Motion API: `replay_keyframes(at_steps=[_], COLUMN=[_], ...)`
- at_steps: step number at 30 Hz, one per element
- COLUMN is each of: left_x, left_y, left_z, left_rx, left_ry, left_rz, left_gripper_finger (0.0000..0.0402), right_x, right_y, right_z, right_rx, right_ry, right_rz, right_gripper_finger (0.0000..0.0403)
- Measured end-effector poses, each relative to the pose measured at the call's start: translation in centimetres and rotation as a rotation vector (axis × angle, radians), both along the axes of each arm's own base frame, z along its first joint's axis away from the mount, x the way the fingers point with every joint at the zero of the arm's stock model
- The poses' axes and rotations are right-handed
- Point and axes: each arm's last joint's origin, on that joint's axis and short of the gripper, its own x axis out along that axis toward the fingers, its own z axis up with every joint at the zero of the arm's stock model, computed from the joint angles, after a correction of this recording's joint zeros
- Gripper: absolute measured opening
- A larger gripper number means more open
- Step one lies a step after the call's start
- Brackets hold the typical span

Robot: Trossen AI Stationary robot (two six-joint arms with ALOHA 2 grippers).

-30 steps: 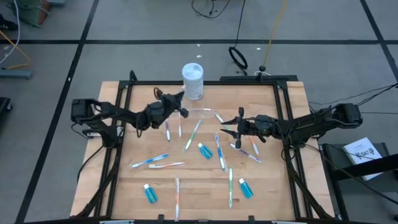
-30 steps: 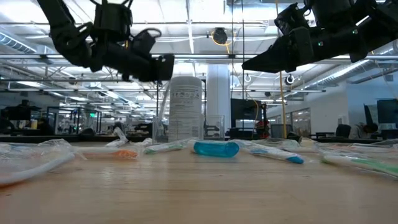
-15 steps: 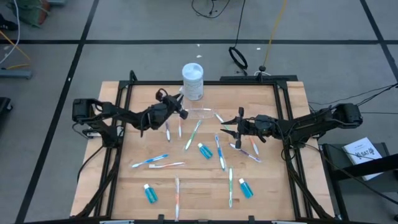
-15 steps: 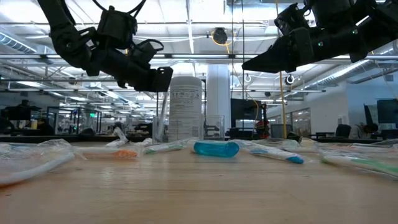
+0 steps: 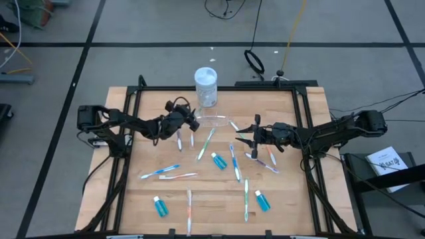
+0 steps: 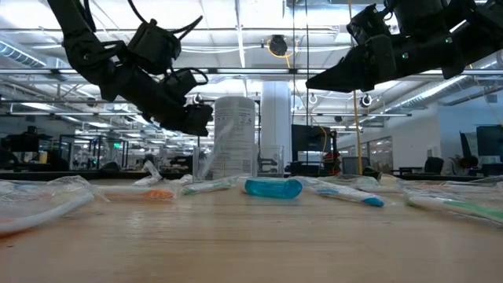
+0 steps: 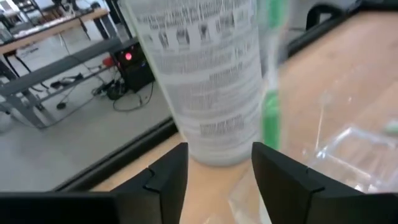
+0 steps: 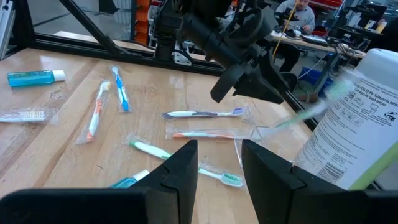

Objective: Pick & Place toothbrushing station
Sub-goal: Put the green toothbrush into the transparent organizer

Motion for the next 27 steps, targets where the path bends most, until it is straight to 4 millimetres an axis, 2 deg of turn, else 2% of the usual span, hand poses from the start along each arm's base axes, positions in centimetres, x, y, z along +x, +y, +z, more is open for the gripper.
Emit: replay_keyframes(at_steps=[7, 13, 18, 23, 27], left_x=[0.0, -0.4, -0.8, -0.8, -0.8], left_y=[-0.6, -2.0, -3.0, -3.3, -3.3], left_z=[0.5, 2.5, 4.0, 4.3, 4.2], left_rx=[0.003, 0.024, 0.049, 0.050, 0.049], left_ry=[-0.015, -0.058, -0.076, -0.088, -0.083], left_rz=[-0.019, -0.049, -0.093, -0.104, -0.103], left_gripper_finger=[0.0187, 0.0187, 0.0187, 0.0186, 0.0186], right_x=[0.0, 0.0, 0.0, 0.1, -0.1], right_y=[0.0, 0.0, -0.1, -0.1, -0.1], right_z=[0.0, 0.0, 0.3, 0.5, -0.3], right_rx=[0.000, -0.010, -0.084, -0.048, -0.077], right_ry=[0.000, 0.001, -0.020, -0.044, 0.038], right_rz=[0.000, 0.001, 0.008, 0.002, 0.002], right_gripper_finger=[0.0116, 0.0116, 0.0116, 0.0116, 0.0116])
